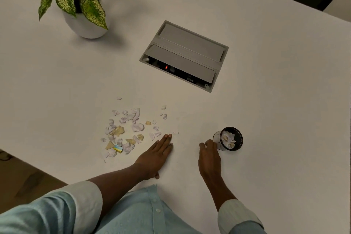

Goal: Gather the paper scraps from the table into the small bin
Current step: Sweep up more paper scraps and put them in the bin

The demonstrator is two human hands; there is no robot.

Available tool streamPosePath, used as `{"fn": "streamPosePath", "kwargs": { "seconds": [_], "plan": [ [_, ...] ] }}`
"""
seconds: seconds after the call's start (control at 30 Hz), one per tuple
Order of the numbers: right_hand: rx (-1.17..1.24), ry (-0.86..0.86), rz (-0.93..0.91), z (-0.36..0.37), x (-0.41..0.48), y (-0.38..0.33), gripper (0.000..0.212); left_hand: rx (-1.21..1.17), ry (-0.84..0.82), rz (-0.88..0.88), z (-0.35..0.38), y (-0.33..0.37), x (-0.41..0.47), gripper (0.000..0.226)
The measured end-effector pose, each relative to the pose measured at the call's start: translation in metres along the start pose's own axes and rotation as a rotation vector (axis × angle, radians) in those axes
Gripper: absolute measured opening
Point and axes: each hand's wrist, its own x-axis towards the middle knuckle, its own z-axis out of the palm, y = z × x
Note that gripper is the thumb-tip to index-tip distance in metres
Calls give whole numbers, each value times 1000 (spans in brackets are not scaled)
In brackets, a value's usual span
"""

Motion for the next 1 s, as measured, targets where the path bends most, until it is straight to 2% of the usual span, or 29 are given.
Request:
{"fn": "streamPosePath", "kwargs": {
  "seconds": [0.3,0.57,0.7,0.9,1.0],
  "plan": [
    [161,-16,-66,-1,19,4,30,2,10,-13,2,0,0,140],
    [276,-19,-208,-18,56,-42,25,13,14,-3,2,-2,0,137],
    [244,-34,-324,-20,72,-62,29,41,2,2,3,-2,0,138],
    [239,-73,-370,-13,80,-70,34,20,1,5,3,-4,-1,136],
    [161,-87,-429,-11,80,-72,37,13,1,1,2,-5,-1,137]
  ]
}}
